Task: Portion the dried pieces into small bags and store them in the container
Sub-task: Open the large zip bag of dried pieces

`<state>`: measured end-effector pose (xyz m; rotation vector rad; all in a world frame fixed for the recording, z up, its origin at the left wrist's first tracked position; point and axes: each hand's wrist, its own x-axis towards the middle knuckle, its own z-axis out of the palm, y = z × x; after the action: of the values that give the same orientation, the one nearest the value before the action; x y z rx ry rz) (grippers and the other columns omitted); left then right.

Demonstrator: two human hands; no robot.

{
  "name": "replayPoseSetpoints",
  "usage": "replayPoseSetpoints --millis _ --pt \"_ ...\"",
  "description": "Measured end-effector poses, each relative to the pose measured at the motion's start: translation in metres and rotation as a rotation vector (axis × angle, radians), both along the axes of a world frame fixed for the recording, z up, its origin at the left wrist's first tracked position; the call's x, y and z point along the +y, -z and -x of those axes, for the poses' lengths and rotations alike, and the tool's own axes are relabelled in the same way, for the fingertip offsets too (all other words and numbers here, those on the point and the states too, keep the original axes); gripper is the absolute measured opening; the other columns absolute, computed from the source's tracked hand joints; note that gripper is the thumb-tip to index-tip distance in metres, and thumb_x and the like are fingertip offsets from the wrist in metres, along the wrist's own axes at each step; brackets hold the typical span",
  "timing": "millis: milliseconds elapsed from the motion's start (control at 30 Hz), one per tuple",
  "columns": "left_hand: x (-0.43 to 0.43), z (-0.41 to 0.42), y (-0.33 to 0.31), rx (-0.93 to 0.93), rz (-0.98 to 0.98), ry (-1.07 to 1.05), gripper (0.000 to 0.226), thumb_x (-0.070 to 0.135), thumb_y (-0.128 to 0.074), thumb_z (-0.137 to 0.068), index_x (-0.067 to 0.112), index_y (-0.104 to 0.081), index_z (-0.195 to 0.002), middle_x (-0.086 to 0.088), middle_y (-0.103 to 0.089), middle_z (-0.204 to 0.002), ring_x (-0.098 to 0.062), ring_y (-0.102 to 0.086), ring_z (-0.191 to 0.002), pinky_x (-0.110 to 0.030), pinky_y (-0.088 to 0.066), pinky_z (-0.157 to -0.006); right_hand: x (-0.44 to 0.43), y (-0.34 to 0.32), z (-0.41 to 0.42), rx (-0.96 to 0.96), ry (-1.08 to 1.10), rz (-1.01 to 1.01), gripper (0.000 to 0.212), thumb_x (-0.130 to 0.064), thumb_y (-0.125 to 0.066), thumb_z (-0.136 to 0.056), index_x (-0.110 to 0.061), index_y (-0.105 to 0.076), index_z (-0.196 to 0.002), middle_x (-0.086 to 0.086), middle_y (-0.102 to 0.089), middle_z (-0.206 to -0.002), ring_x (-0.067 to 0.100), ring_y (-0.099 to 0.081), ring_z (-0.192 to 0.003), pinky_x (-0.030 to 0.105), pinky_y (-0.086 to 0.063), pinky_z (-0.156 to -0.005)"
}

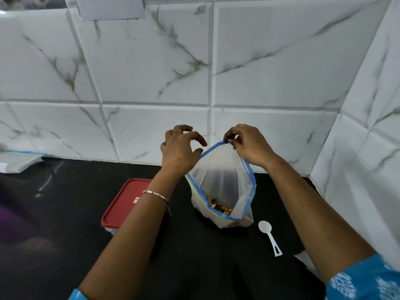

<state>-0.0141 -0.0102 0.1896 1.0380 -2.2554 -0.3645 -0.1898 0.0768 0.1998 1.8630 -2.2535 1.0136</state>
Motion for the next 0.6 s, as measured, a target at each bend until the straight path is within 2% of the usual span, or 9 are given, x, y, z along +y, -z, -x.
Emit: replayPoseSetpoints --millis 67,100,167,233,333,467,600 --pt "-0.007 0.0 0.004 -0.178 -0.022 0.048 0.018 0.024 -0.064 -0.088 0.038 -0.069 -0.098 0.007 -0.049 -0.137 -0.02 -0.041 -0.127 -0.042 -0.037 -0.099 0.0 0.002 -0.001 -0.003 -0.002 0.01 0.019 -0.005 -0.057 -0.093 -0.016 -0.072 -0.095 -0.002 -0.06 -0.095 0.015 -0.058 -0.083 0.028 -0.047 -0.076" --pt "-0.007 -0.001 0.006 -0.201 -0.055 0.066 0.017 0.025 -0.061 -0.091 0.038 -0.069 -0.099 0.006 -0.054 -0.132 -0.018 -0.048 -0.121 -0.039 -0.043 -0.096 0.0 0.005 -0.002 -0.012 0.002 0.017 0.019 -0.005 -0.057 -0.093 -0.016 -0.072 -0.094 -0.003 -0.06 -0.095 0.015 -0.058 -0.083 0.025 -0.045 -0.074" --pt "-0.006 -0.002 0.01 -0.109 -0.109 0.075 0.017 0.033 -0.052 -0.096 0.037 -0.067 -0.104 0.01 -0.064 -0.118 -0.014 -0.06 -0.105 -0.035 -0.052 -0.086 0.002 0.01 -0.002 -0.043 0.018 0.039 0.018 -0.005 -0.058 -0.093 -0.016 -0.072 -0.094 -0.004 -0.059 -0.093 0.014 -0.059 -0.082 0.02 -0.042 -0.072" --pt "0.0 -0.004 0.009 -0.015 -0.118 0.056 0.027 0.049 -0.045 -0.097 0.034 -0.063 -0.11 0.016 -0.066 -0.104 -0.012 -0.062 -0.096 -0.036 -0.053 -0.08 0.004 0.017 -0.003 -0.083 0.039 0.064 0.017 -0.005 -0.06 -0.092 -0.017 -0.072 -0.093 -0.003 -0.06 -0.094 0.014 -0.061 -0.082 0.02 -0.044 -0.073" --pt "0.01 -0.006 0.011 -0.151 -0.035 0.024 0.041 0.067 -0.05 -0.087 0.032 -0.062 -0.105 0.017 -0.062 -0.096 -0.01 -0.057 -0.09 -0.032 -0.05 -0.075 0.01 0.026 -0.004 -0.129 0.063 0.083 0.018 -0.002 -0.064 -0.089 -0.017 -0.071 -0.096 -0.001 -0.061 -0.097 0.014 -0.065 -0.081 0.021 -0.049 -0.076" --pt "0.014 -0.014 0.024 -0.172 0.032 -0.065 0.026 0.044 -0.058 -0.092 0.023 -0.067 -0.102 0.0 -0.061 -0.107 -0.022 -0.058 -0.1 -0.034 -0.049 -0.08 0.027 0.036 -0.005 -0.148 0.139 0.077 0.017 -0.01 -0.069 -0.085 -0.02 -0.069 -0.099 -0.004 -0.062 -0.098 0.009 -0.064 -0.077 0.022 -0.049 -0.076" --pt "0.012 -0.025 0.026 -0.213 -0.016 -0.054 0.032 0.048 -0.063 -0.087 0.019 -0.068 -0.098 -0.002 -0.061 -0.102 -0.022 -0.057 -0.097 -0.032 -0.045 -0.078 0.058 0.047 -0.006 -0.047 0.276 0.035 0.019 -0.023 -0.072 -0.084 -0.02 -0.068 -0.102 -0.005 -0.065 -0.098 0.012 -0.062 -0.084 0.025 -0.045 -0.071"
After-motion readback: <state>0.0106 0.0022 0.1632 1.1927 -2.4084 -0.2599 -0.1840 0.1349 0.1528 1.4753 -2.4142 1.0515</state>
